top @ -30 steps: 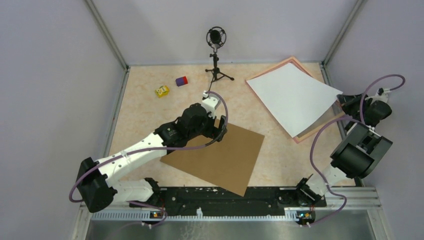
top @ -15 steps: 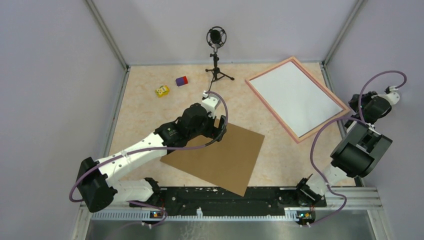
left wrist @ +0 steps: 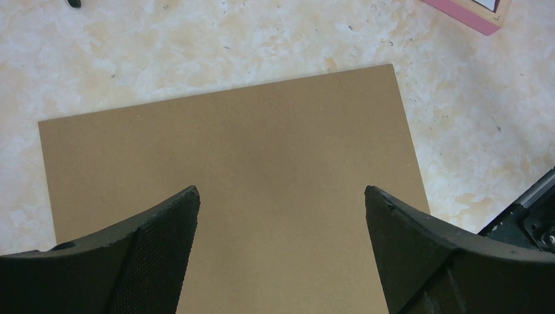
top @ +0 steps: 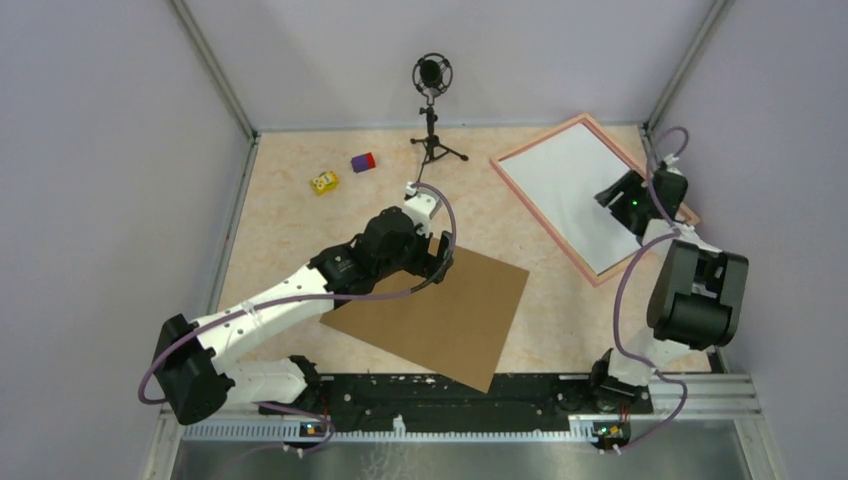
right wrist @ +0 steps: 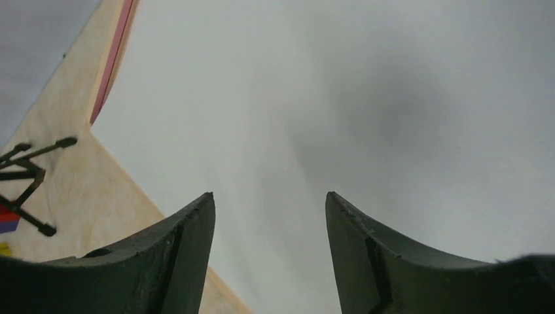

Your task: Put the photo into the frame

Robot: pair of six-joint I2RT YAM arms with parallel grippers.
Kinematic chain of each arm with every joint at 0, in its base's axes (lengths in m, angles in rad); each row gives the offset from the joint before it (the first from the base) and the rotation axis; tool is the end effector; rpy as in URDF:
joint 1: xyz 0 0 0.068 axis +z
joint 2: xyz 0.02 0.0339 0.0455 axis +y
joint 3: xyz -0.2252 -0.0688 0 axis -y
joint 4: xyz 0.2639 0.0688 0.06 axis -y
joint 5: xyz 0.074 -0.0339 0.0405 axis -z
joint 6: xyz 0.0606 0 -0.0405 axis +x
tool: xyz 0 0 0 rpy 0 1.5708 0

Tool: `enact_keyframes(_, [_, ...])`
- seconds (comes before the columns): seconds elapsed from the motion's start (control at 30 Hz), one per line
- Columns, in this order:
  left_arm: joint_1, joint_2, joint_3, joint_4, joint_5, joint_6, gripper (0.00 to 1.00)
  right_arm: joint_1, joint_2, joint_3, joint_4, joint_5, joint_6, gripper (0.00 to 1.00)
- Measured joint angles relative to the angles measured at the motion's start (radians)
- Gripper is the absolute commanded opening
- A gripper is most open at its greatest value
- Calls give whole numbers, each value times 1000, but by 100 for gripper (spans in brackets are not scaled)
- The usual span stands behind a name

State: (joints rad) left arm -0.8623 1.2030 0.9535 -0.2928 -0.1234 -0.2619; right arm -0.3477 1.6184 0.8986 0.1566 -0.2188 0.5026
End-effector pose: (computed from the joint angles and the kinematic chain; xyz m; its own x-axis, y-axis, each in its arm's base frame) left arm 0.2168 -0.2415 0.2474 -0.5017 0.1906 -0.8438 0.5747 0.8025 -0.1604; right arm 0.3630 -0.1176 0.1385 -0.3628 0.6316 -0.6852 0.3821 0.7714 0.5089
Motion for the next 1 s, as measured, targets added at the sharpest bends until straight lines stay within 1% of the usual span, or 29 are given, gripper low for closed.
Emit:
enact_keyframes(0.1, [-3, 0, 0, 0, 3, 0, 99, 97, 0, -17, -71, -56, 26, 67])
enact_keyframes(0.17, [-5, 0, 0, 0, 7, 0, 98, 147, 0, -22, -98, -84, 40, 67])
enact_keyframes(0.27, [-5, 0, 0, 0, 11, 0, 98, 216, 14, -22, -102, -127, 52, 64])
enact_keyframes(0.3, [-5, 0, 0, 0, 12, 0, 99, 232, 22, -22, -100, -137, 56, 62])
enact_keyframes(0.33, [-5, 0, 0, 0, 13, 0, 98, 247, 32, -22, -96, -148, 58, 58])
enact_keyframes(0.4, [-5, 0, 0, 0, 14, 0, 99, 263, 49, -22, -89, -164, 63, 52])
enact_keyframes(0.47, [-5, 0, 0, 0, 14, 0, 98, 269, 67, -22, -78, -185, 75, 50])
enact_keyframes(0.77, [-5, 0, 0, 0, 15, 0, 98, 285, 88, -55, -5, -237, 105, 49])
enact_keyframes(1.0, [-5, 0, 0, 0, 14, 0, 99, 287, 107, -55, 47, -217, 103, 50])
